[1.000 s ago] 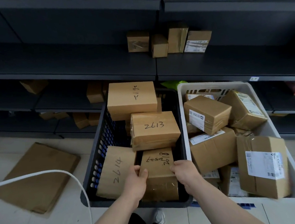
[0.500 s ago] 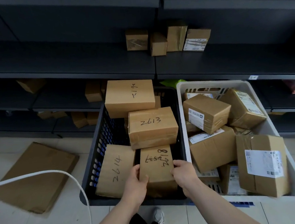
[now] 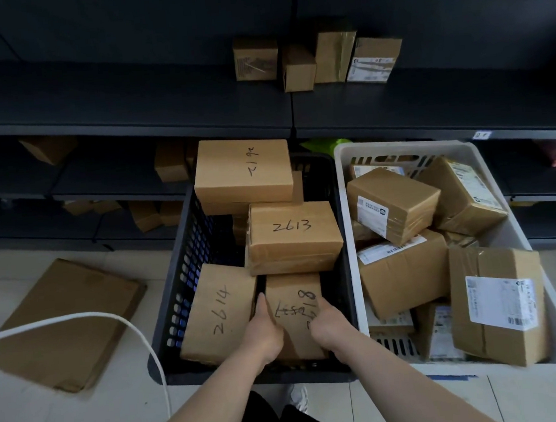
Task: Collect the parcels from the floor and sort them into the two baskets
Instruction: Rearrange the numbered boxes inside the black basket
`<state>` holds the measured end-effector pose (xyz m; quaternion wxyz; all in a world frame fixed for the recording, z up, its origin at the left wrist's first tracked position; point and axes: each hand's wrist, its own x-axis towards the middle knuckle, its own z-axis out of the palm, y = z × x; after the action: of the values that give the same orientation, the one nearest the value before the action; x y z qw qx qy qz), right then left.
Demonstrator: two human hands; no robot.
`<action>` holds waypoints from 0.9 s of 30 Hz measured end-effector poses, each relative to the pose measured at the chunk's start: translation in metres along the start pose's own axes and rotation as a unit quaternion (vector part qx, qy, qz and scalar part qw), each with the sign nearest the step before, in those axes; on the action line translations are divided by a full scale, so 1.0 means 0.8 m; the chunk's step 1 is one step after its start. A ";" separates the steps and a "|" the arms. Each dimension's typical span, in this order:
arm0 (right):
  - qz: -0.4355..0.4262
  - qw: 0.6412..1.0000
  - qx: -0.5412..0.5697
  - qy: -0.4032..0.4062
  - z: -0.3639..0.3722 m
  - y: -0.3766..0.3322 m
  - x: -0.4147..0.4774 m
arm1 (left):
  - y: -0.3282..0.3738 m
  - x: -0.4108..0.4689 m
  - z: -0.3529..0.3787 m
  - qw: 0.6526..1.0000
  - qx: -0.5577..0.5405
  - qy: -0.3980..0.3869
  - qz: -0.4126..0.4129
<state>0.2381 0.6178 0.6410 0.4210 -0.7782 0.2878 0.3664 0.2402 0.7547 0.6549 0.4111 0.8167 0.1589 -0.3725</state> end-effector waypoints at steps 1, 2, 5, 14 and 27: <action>-0.001 1.000 -0.016 -0.007 -0.002 -0.003 -0.002 | 0.002 -0.001 0.000 1.000 0.010 -0.007 0.009; 0.001 0.999 -0.040 -0.015 -0.002 -0.003 -0.001 | 0.004 -0.002 0.000 1.000 0.022 -0.012 0.013; 0.010 0.997 -0.076 -0.030 -0.004 -0.009 -0.003 | 0.002 0.002 0.001 0.999 0.041 -0.024 0.003; 0.053 0.989 -0.129 -0.050 0.005 -0.015 0.020 | -0.015 0.044 0.010 0.995 0.032 -0.069 -0.065; 0.069 0.989 -0.107 -0.078 0.015 0.000 0.055 | -0.018 0.069 0.019 0.988 0.021 -0.106 -0.106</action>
<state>0.2588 0.6221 0.6008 0.3305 -0.7660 0.2658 0.4831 0.2621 0.7489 0.6004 0.3664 0.7597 0.1926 -0.5015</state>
